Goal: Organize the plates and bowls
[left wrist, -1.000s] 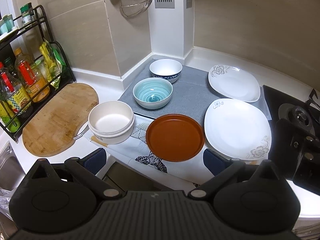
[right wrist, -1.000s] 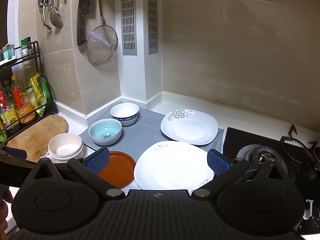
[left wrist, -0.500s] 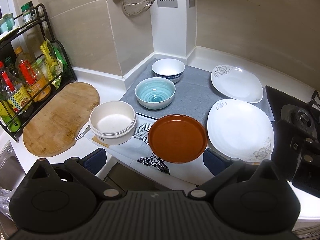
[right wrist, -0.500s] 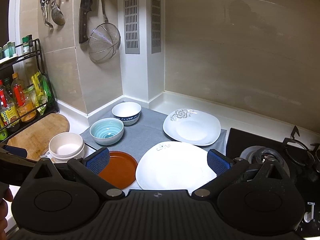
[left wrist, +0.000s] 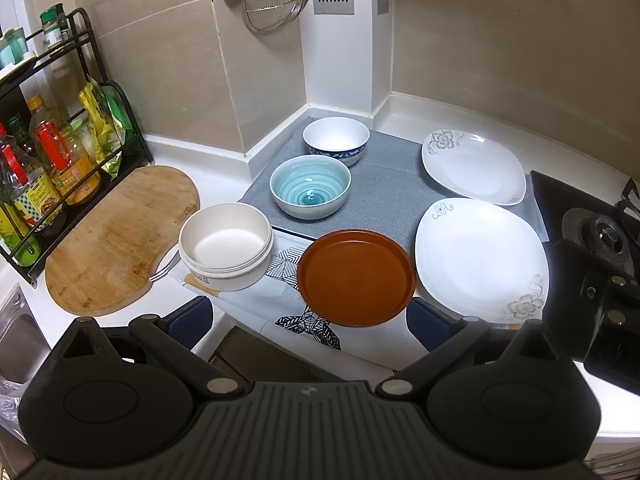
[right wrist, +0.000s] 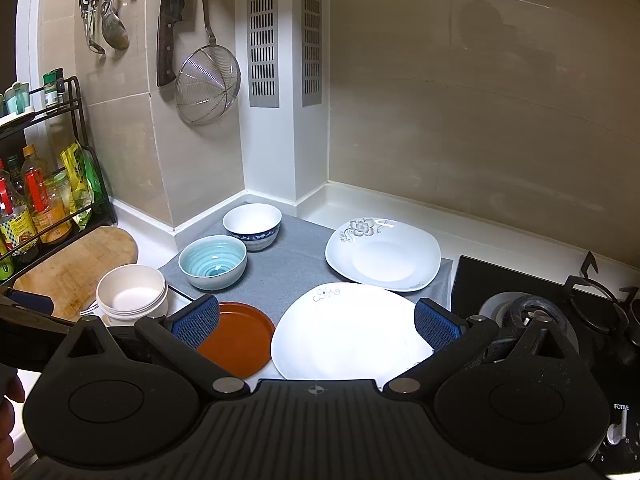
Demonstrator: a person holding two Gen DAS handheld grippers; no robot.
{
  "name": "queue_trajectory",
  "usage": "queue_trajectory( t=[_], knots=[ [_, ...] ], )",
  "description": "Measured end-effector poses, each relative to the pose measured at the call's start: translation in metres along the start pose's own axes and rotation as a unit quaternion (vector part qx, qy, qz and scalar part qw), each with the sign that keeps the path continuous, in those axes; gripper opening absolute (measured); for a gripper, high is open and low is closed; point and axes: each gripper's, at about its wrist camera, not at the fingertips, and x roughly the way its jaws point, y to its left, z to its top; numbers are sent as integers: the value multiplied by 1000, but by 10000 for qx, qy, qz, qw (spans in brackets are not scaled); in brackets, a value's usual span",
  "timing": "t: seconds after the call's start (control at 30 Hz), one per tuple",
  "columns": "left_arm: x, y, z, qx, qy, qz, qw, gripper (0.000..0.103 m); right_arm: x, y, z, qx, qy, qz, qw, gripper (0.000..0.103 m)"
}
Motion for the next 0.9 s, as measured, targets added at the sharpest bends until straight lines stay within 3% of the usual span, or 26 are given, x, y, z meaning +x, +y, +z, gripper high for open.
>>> queue_trajectory(
  t=[0.23,0.5,0.9],
  knots=[
    [3,2,1,-7,12,-51,10000,103,0,3,0,7,-97,-23,9999,103],
    [10,8,4,-15,21,-126,9999,103,6,10,2,27,159,-33,9999,103],
    [32,25,14,70,72,-382,9992,103,18,24,6,192,201,-220,9994,103]
  ],
)
